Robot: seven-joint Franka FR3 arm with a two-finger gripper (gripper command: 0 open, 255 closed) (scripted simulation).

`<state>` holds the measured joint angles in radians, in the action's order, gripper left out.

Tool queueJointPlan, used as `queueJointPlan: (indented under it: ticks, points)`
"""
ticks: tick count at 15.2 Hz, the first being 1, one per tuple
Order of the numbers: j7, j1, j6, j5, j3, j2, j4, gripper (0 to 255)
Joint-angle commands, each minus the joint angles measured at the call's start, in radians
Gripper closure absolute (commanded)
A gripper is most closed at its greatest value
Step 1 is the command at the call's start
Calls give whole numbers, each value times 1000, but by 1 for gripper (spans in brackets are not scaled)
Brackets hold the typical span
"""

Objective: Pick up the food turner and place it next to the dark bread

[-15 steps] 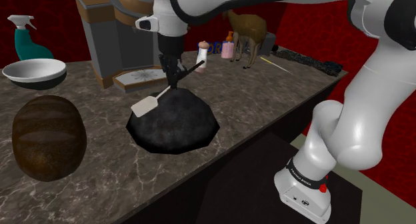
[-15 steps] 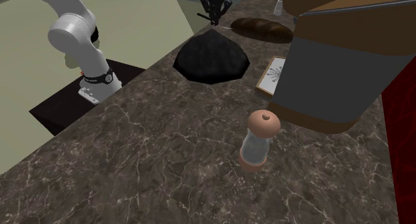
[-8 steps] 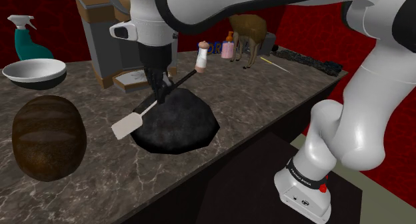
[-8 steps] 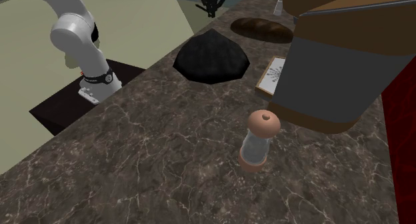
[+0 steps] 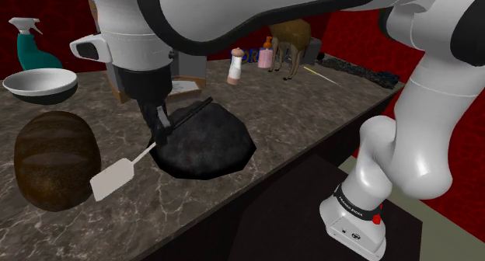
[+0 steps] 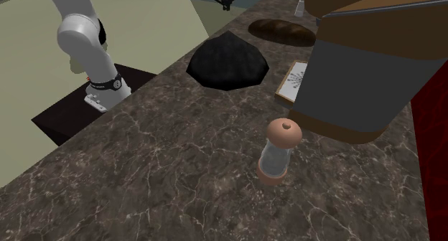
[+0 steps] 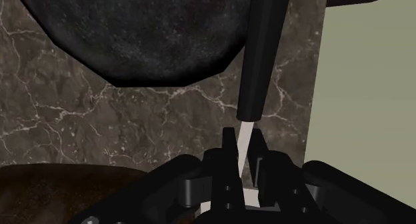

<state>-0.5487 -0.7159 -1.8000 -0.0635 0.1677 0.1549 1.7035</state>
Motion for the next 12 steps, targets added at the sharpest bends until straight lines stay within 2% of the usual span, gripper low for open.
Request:
queueJointPlan:
  ticks: [1,7,8,12]
  points:
    - [49,-29,18,-7,19,36,-51,255]
    - [175,-118,77,-36,62,170,-235,255]
    - [208,-145,99,-47,71,216,-300,255]
    - [210,-144,45,-48,69,217,-248,255]
